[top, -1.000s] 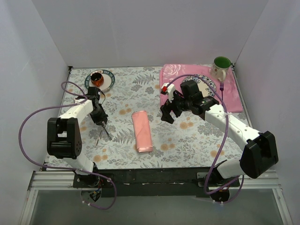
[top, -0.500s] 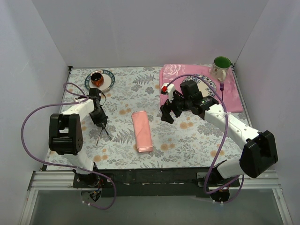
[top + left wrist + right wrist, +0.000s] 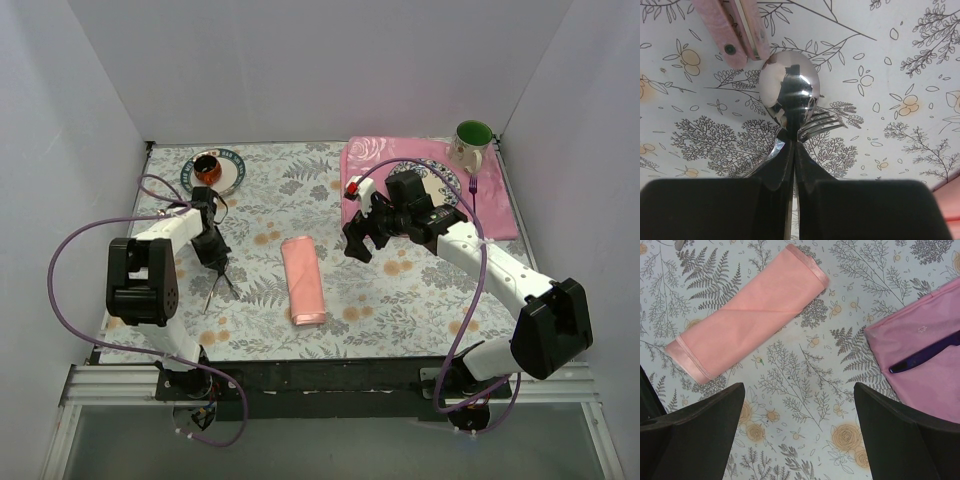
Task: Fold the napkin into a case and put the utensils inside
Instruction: Pick up the spoon from the corner of the board.
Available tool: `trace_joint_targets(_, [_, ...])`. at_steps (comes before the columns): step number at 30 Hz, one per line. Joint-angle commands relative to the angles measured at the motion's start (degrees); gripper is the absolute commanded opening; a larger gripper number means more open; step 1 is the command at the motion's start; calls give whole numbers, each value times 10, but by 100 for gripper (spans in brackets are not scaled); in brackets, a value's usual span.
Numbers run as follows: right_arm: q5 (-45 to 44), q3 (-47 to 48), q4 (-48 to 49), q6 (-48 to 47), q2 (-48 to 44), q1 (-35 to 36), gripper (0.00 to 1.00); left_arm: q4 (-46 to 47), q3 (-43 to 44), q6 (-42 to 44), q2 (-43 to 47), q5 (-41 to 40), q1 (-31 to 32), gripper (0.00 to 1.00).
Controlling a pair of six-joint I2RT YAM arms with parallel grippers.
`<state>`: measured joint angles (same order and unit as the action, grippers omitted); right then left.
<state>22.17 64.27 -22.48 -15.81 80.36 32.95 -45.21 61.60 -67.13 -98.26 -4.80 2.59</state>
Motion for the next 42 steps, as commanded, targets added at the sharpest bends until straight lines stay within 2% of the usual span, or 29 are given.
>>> trace_joint_targets(1, [-4, 25, 10, -2, -6, -3, 99, 13, 4, -2, -21, 0, 22, 0])
trace_joint_targets(3, [-2, 28, 9, -2, -6, -4, 99, 11, 2, -2, -18, -3, 27, 1])
trace_joint_targets(5, [1, 30, 9, -2, -6, -4, 99, 14, -3, -2, -12, -12, 28, 7])
trace_joint_targets(11, [-1, 28, 9, -4, -11, -5, 99, 3, 7, 0, 2, -3, 29, 8])
trace_joint_targets(19, [6, 37, 10, -3, -3, -5, 99, -3, 9, -1, 39, 3, 40, 21])
trace_joint_targets(34, [1, 37, 12, -3, 2, -5, 99, 3, -23, -1, 33, -22, 46, 22])
trace_joint_targets(42, [2, 36, 12, -1, 6, -5, 99, 21, -26, 2, 3, -17, 46, 23])
